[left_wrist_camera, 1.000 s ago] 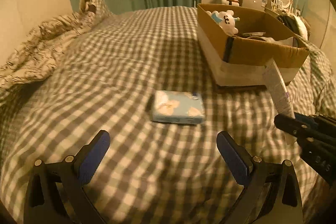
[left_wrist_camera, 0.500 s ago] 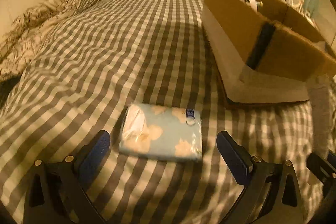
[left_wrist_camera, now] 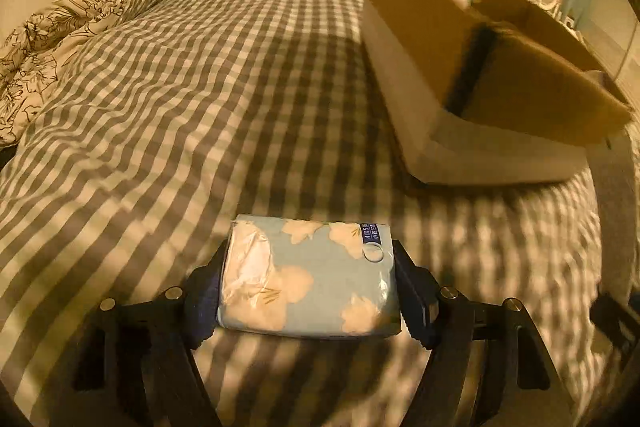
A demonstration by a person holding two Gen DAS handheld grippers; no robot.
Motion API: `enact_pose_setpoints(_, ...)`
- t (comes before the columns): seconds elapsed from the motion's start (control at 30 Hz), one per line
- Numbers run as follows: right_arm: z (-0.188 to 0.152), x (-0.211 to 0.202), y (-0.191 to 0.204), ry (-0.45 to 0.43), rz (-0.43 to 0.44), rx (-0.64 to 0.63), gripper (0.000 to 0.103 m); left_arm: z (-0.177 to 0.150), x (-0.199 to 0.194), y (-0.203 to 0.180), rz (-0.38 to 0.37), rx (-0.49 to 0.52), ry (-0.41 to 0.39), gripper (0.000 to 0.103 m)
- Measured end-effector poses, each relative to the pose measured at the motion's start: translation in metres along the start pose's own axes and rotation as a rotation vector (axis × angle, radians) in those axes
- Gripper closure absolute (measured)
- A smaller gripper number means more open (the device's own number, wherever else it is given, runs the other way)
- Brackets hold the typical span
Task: Organize objects
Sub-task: 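Grasp the white tube with the right tool while the left tool grasps the blue tissue pack, then carry the tissue pack and tube into the box and open both tools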
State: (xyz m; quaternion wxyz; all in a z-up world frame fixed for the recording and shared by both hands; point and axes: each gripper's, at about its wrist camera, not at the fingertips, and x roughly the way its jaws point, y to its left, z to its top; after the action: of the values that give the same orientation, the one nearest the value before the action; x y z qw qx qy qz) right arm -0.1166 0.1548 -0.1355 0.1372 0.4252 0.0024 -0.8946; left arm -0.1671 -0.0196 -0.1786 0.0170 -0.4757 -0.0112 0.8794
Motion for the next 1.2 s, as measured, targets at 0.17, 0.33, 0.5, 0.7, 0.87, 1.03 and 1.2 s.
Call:
enact_pose_setpoints(0.17, 0.002, -0.022, 0.005, -0.036, -0.001, -0.007, 0.083, -0.008, -0.047, -0.006, -0.019, 0.022, -0.04, 0.028)
enact_pose_setpoints(0.33, 0.003, -0.054, 0.01, -0.09, -0.016, -0.017, 0.083, -0.019, -0.1, -0.016, -0.063, 0.043, -0.11, 0.028)
enact_pose_setpoints(0.5, 0.009, -0.091, 0.013, -0.154, -0.035, -0.031, 0.083, -0.007, -0.146, -0.032, -0.113, 0.083, -0.194, 0.028)
enact_pose_setpoints(0.7, 0.028, -0.134, 0.009, -0.24, -0.05, -0.052, 0.083, 0.02, -0.191, -0.054, -0.126, 0.135, -0.299, 0.028)
enact_pose_setpoints(0.87, 0.055, -0.157, -0.002, -0.296, -0.05, -0.077, 0.083, 0.054, -0.21, -0.068, -0.112, 0.164, -0.369, 0.028)
enact_pose_setpoints(1.03, 0.1, -0.17, -0.022, -0.357, -0.071, -0.095, 0.083, 0.097, -0.211, -0.082, -0.127, 0.169, -0.403, 0.028)
enact_pose_setpoints(1.2, 0.147, -0.161, -0.042, -0.375, -0.076, -0.106, 0.083, 0.137, -0.192, -0.095, -0.123, 0.162, -0.398, 0.028)
